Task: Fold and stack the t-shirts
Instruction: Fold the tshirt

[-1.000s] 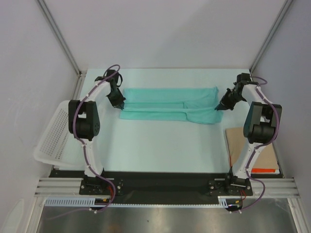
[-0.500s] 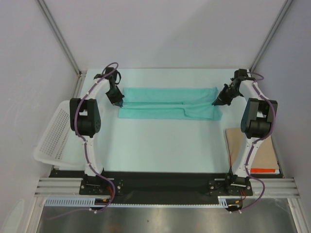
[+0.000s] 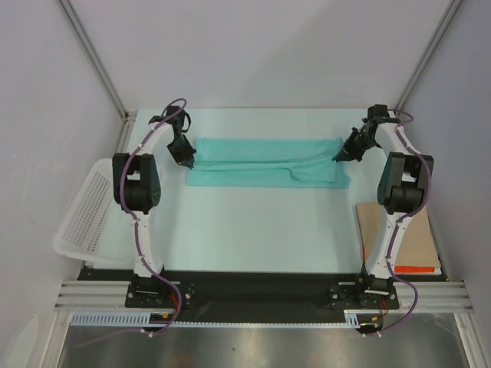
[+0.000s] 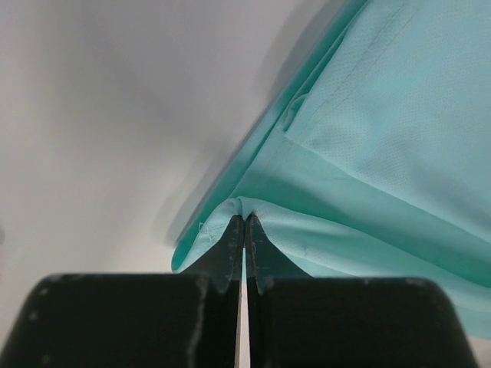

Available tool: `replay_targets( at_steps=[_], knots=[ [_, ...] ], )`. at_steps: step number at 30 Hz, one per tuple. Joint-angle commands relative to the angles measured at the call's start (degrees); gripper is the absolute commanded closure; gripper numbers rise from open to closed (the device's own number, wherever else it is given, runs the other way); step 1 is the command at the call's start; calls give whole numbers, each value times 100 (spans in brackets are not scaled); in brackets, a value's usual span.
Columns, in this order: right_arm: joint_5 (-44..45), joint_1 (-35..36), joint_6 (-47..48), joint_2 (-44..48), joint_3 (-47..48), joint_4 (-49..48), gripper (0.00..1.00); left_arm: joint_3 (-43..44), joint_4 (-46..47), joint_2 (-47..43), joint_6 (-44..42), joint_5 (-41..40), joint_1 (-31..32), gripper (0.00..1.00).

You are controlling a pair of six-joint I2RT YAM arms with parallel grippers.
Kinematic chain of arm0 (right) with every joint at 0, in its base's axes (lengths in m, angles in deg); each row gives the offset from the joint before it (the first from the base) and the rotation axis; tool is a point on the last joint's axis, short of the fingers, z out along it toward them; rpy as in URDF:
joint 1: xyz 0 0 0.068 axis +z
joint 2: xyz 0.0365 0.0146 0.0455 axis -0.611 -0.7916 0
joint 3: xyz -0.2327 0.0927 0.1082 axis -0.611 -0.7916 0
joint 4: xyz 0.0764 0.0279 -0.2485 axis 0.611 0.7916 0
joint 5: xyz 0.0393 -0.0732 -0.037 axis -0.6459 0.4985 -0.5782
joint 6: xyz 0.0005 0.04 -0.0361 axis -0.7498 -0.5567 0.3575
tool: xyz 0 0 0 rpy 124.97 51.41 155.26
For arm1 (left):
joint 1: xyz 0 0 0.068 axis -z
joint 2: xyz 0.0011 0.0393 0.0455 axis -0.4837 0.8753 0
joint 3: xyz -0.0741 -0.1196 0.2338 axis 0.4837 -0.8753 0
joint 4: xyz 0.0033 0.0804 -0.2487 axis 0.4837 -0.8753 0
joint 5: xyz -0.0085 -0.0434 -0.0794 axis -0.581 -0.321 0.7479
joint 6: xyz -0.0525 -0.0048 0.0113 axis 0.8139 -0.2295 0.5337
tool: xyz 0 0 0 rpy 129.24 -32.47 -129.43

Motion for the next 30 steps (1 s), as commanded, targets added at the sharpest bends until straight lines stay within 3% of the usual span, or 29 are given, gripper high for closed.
replay_targets(
  at_steps=[1, 15, 17, 18, 22, 26, 30],
  knots=[
    [65, -25, -45, -183, 246, 12, 100, 370, -7, 118, 25, -13, -91, 100],
    [12, -78, -36, -447, 352, -93, 99, 696, -86, 382, 33, 5, -117, 99],
    [30, -86, -28, -482, 404, -102, 87, 757, -139, 365, 25, -4, -126, 85],
    [56, -86, -19, -473, 439, -41, 77, 757, -156, 321, -19, -108, -118, 69],
    [292, -95, 113, -464, 834, 345, 56, 582, 1, -232, -186, -390, 14, 36],
    [1030, 80, 490, -114, 1266, 1013, 41, 126, 116, -786, -379, -277, 312, 32],
    [1147, 492, 526, 457, 898, 1032, 33, -595, 519, -1181, -608, 390, 752, 44]
  ],
)
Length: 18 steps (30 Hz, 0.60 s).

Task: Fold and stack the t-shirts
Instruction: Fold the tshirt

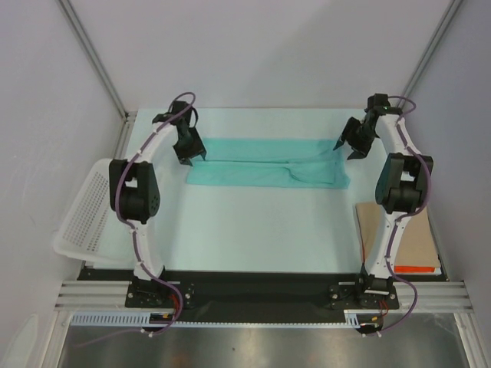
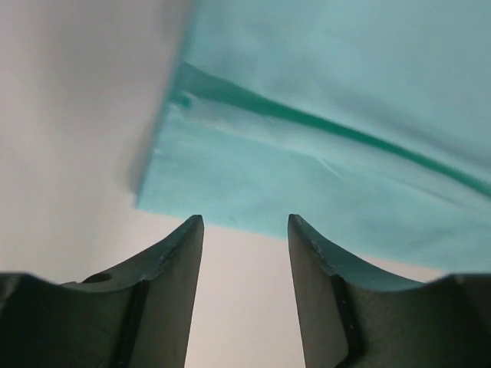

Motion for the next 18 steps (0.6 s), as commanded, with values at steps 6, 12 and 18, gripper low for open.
replay_targets(
  at_steps=[6, 12, 18],
  knots=[
    [80, 1213, -484, 1366, -1617, -604, 47, -615, 861, -66, -116, 1571, 781, 73],
    [787, 2234, -1301, 1745, -2892, -2213, 68, 298, 695, 839, -168, 1640, 597, 79],
    [891, 2542, -1522, 1437, -2902, -2249, 70, 475, 625, 1174, -212, 1730, 280, 82]
  ],
)
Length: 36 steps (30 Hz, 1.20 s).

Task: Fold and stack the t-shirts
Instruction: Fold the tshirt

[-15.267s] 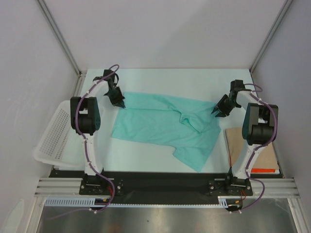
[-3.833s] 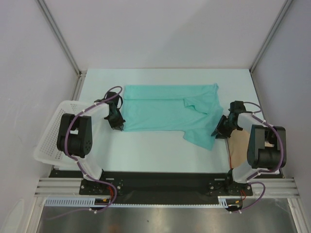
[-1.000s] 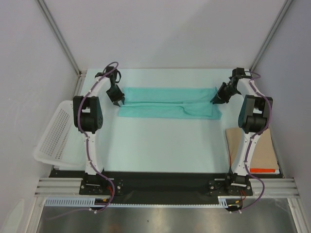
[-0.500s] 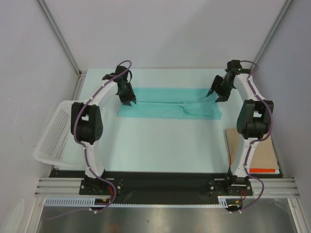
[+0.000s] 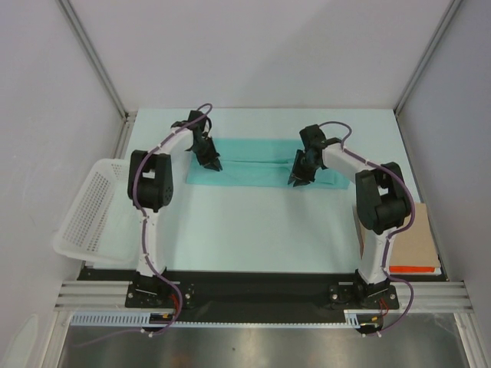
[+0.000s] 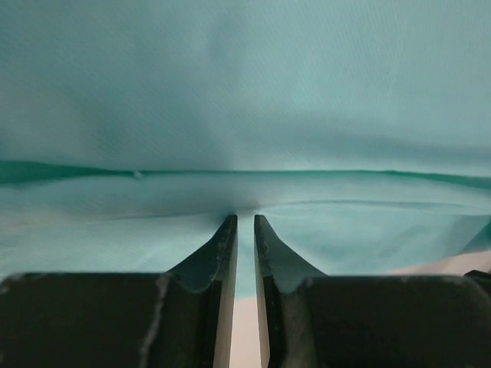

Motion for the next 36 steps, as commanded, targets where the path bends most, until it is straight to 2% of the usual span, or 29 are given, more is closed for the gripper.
replay_targets(
  at_steps=[1, 10, 16, 23, 24, 28, 30, 32, 36],
  knots=[
    [301, -33, -268, 28, 154, -451, 70, 313, -82, 110, -111, -2, -166, 82],
    [415, -41, -83, -236, 488, -239, 71, -187, 85, -127, -270, -142, -219, 82],
    [714, -190, 233, -604, 1032, -160, 69, -196, -20, -136, -411, -213, -228, 82],
    [1347, -305, 900, -1429, 2516, -292, 66, -311, 6, -215, -481, -195, -228, 83],
    [1391, -331, 954, -1553, 3119, -275, 64, -319, -11, -215, -490, -187, -228, 82],
    [1426, -340, 963, -2038, 4519, 864, 59, -311, -29, -285, -507, -116, -236, 83],
    [1487, -384, 902, -1864, 4557, 1262, 55, -355, 6, -329, -516, -90, -236, 83],
    [1383, -411, 963, -1287, 3962, 1396, 52, -381, 24, -382, -507, -46, -228, 83],
    [1400, -489, 1112, -21, 2030, 966, 49, -591, 67, -566, -525, -2, -228, 83]
  ],
)
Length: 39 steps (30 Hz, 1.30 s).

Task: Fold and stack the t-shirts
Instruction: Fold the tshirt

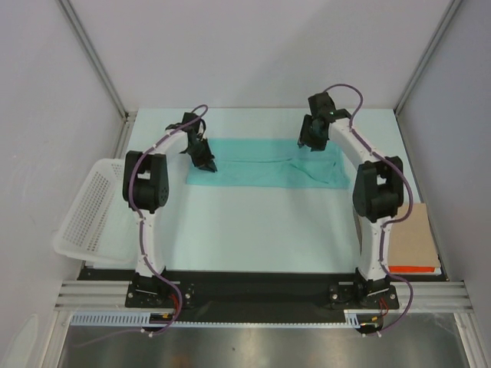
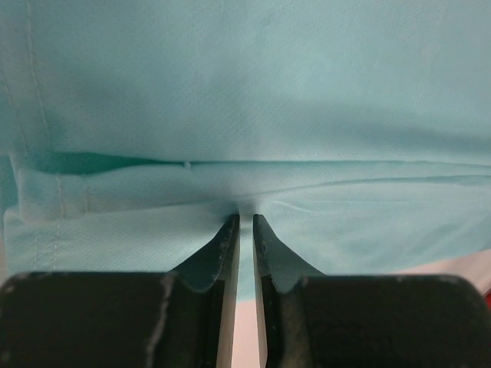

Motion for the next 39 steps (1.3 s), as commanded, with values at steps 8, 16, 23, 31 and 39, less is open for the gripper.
replay_targets(
  at_steps=[8, 16, 23, 31, 39],
  knots=[
    [-101, -231, -97, 1788, -2476, -253, 48, -1051, 41, -851, -219, 125, 41, 83],
    [-883, -529, -747, 1236, -2309, -1287, 65, -831, -3, -913, -184, 344, 41, 83],
    [-2886, -828, -1249, 357, -1818, -2160, 88, -559, -214, -869, -219, 293, 33, 83],
    [-3925, -855, -1389, -49, -1992, -2668, 90, 82, -530, -527, -289, 29, -99, 83],
    [-4611, -767, -1592, 83, -2695, -2925, 92, 909, -882, -245, -289, -121, -222, 83]
  ],
)
